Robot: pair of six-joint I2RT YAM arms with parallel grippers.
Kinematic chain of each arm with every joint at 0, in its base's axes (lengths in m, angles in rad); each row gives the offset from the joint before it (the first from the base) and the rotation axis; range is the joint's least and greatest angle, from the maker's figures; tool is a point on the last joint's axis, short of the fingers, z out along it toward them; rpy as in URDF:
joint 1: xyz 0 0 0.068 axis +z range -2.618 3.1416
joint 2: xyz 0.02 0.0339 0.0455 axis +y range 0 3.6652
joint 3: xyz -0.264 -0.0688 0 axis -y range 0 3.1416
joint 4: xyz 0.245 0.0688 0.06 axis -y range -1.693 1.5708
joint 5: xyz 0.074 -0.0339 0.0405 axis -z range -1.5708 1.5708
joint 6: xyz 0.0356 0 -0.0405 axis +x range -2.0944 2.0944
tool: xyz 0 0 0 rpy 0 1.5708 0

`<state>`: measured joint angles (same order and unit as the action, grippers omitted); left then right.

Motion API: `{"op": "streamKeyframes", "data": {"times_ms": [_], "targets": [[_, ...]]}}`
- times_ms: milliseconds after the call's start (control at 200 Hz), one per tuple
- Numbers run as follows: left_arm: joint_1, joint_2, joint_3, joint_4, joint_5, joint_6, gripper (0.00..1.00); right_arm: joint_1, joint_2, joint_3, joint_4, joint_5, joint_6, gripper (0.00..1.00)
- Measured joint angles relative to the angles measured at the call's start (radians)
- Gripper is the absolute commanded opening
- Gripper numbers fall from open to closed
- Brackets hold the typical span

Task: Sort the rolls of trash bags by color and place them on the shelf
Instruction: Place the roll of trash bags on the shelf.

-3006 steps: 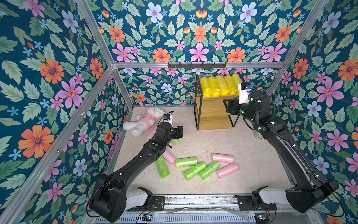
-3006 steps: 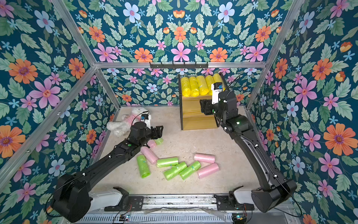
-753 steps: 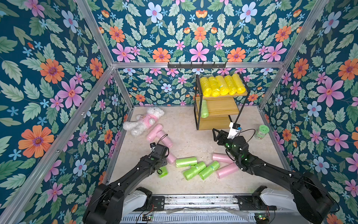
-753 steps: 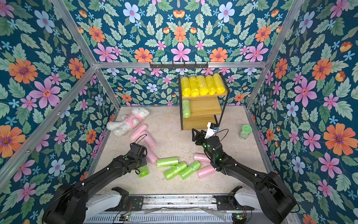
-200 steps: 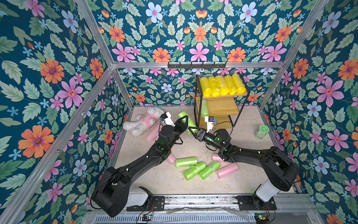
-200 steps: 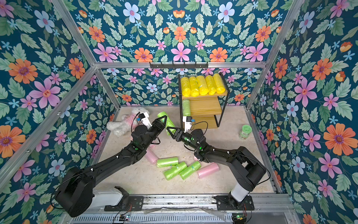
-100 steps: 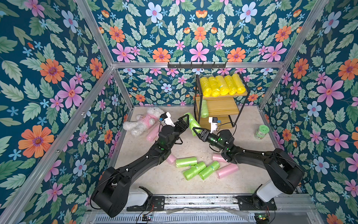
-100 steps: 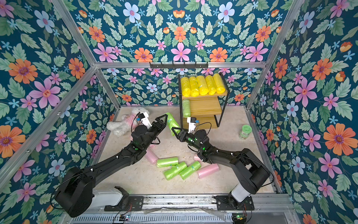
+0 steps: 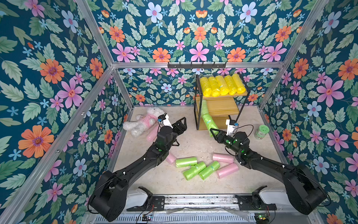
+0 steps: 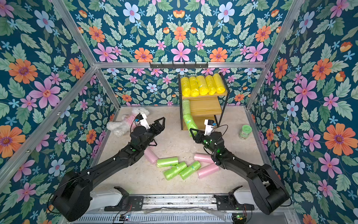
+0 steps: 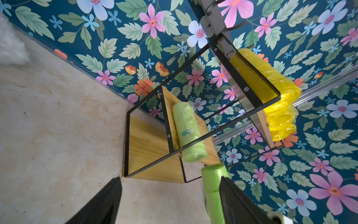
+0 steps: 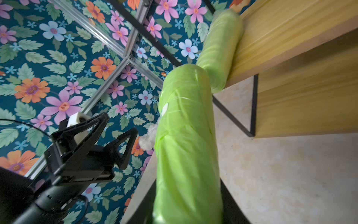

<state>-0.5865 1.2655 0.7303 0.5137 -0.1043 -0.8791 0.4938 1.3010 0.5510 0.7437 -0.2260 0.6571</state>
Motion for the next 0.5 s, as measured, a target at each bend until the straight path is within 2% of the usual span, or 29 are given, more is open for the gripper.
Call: {"op": "streamKeyframes", "data": {"times_ms": [230,500], "targets": [[0.0,0.024,0.034,-0.023,0.049,0.069,0.84,-0.073,-0.001,0.105,-0.117,0.058,-0.042,0.4],[0.0,0.043,0.052,-0.046,0.122,0.1,0.84,-0.091,0.137,0.301,-0.209,0.129,-0.06,0.4]]}}
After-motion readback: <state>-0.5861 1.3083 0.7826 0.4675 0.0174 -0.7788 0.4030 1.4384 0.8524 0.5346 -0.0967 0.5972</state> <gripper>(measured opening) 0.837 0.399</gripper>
